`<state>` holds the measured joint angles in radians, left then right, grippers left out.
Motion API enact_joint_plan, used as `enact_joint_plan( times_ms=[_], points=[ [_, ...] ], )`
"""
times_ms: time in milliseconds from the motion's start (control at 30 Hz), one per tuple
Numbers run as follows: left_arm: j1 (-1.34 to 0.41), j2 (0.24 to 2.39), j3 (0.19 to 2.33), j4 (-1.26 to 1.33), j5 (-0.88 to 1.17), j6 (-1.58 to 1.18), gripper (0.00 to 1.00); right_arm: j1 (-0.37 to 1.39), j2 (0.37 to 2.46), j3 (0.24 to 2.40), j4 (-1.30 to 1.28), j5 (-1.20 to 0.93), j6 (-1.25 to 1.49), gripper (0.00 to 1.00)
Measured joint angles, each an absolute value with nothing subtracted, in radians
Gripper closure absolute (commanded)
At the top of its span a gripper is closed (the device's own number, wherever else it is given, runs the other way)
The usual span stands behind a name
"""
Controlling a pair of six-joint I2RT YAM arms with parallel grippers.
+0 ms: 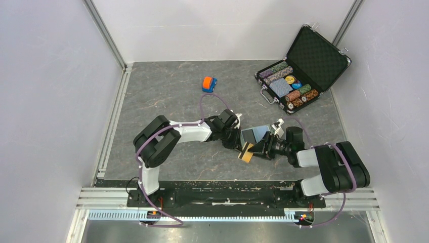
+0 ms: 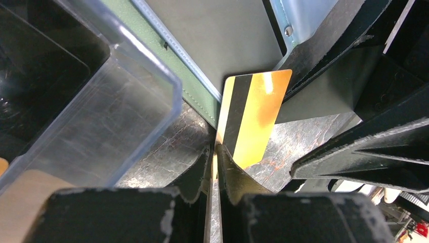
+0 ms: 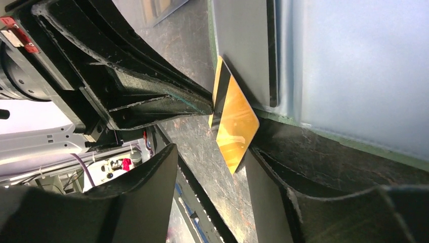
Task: Put the credit cards into the card holder
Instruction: Pick up the credit card from the center of the board.
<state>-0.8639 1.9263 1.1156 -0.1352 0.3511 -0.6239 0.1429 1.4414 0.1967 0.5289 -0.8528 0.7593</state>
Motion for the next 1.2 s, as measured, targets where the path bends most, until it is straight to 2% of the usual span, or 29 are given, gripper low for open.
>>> enact_joint_plan(
  times_ms=[200,433,467,600,733,900,1067,1200],
  points=[
    [-0.867,1.940,1.131,-0.133,0.366,-0.624,0.89,0.152,1.441,0.179,0.553,-0.832,0.767,0.65],
    [-0.867,1.944,1.135,-0.133,0.369,-0.625,0.88,0.163,1.451,0.173,0.559,-0.830,0.767,0.98],
    [-0.867,1.944,1.136,-0.133,0.370,-0.625,0.87,0.165,1.453,0.173,0.559,-0.830,0.766,1.00],
    [-0.868,1.944,1.136,-0.131,0.370,-0.625,0.81,0.167,1.454,0.174,0.548,-0.831,0.757,1.00],
    [-0.872,1.940,1.136,-0.127,0.367,-0.628,0.69,0.167,1.427,0.207,0.451,-0.826,0.715,1.00],
    [-0.871,1.914,1.137,-0.162,0.340,-0.639,0.60,0.165,1.328,0.339,0.216,-0.761,0.608,1.00],
    [-0.867,1.902,1.178,-0.203,0.333,-0.641,0.46,0.136,1.276,0.493,0.039,-0.725,0.509,1.00],
    [-0.845,1.859,1.198,-0.179,0.354,-0.656,0.41,0.101,1.275,0.587,-0.073,-0.728,0.435,1.00]
  ],
)
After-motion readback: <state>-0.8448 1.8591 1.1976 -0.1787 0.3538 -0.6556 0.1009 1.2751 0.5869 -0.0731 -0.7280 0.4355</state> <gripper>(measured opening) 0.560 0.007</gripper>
